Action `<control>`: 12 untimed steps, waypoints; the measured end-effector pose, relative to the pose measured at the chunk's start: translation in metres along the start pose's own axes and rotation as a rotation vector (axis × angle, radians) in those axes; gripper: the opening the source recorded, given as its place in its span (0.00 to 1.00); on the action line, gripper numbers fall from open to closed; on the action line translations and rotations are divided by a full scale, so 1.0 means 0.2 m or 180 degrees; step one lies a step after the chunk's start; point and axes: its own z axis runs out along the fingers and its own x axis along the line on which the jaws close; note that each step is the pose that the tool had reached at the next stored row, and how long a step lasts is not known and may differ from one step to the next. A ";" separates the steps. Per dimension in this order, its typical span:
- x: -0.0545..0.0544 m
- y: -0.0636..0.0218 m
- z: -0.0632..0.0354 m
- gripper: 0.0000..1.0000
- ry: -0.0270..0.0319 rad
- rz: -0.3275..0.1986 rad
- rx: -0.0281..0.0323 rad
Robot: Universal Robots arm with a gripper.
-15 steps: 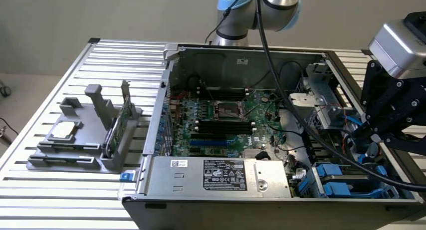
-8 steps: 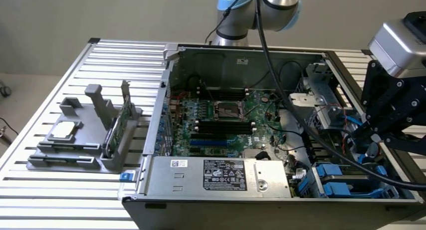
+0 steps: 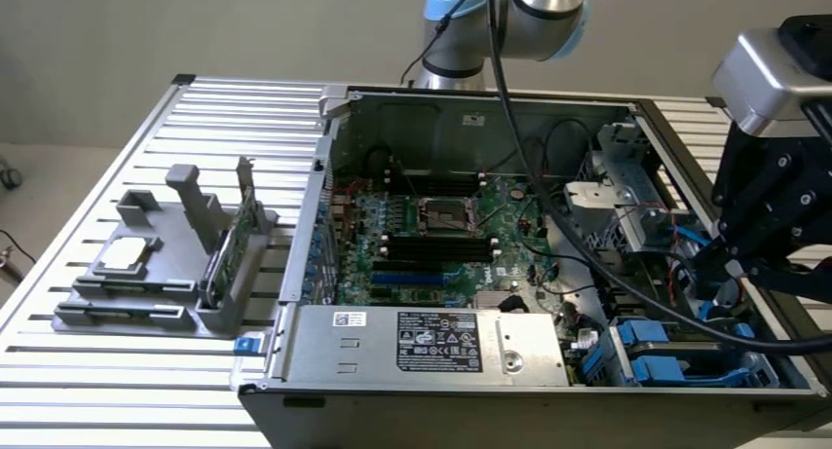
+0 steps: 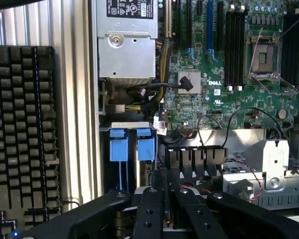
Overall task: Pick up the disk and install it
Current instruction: 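Insert the first disk wire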
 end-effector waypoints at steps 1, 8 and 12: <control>0.00 0.000 0.000 0.17 0.0000 0.0054 0.0007; 0.00 0.000 0.000 0.17 0.0001 0.0438 0.0060; 0.00 0.000 0.000 0.17 0.0001 0.0662 0.0090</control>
